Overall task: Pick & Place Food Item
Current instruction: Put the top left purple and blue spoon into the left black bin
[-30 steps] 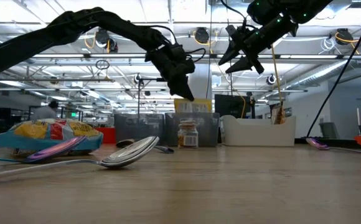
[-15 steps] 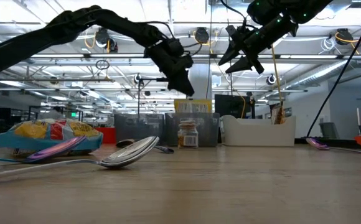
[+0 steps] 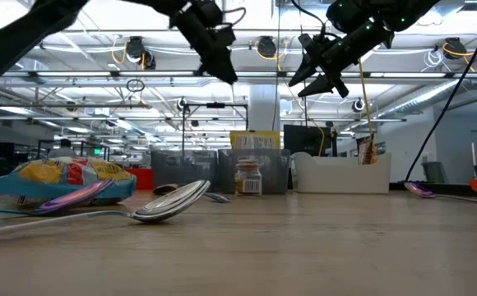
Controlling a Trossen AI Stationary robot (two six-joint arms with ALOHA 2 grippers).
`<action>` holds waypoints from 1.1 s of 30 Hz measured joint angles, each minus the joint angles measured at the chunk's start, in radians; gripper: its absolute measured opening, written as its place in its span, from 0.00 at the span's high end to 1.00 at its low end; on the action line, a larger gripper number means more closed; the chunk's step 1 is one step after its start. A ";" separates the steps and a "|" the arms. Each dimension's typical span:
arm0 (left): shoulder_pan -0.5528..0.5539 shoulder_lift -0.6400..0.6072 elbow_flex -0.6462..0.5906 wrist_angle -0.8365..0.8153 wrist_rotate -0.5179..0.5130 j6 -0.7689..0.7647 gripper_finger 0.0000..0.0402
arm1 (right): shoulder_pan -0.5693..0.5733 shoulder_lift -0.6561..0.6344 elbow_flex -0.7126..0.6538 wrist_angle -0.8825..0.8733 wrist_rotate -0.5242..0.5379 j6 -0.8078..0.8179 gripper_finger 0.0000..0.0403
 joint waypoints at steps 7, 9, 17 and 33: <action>-0.013 -0.108 0.000 -0.177 -0.126 -0.021 0.66 | 0.000 0.000 0.000 0.000 0.001 0.005 0.54; -0.015 -0.130 0.000 -0.216 -0.126 -0.020 0.66 | 0.000 0.000 0.000 0.000 0.001 0.007 0.54; -0.047 -0.155 0.000 -0.230 -0.126 -0.041 0.66 | 0.002 0.000 0.000 0.040 0.000 0.087 0.54; -0.063 -0.373 -0.001 -0.164 0.264 -0.284 0.66 | 0.002 0.000 0.000 0.053 -0.005 0.140 0.54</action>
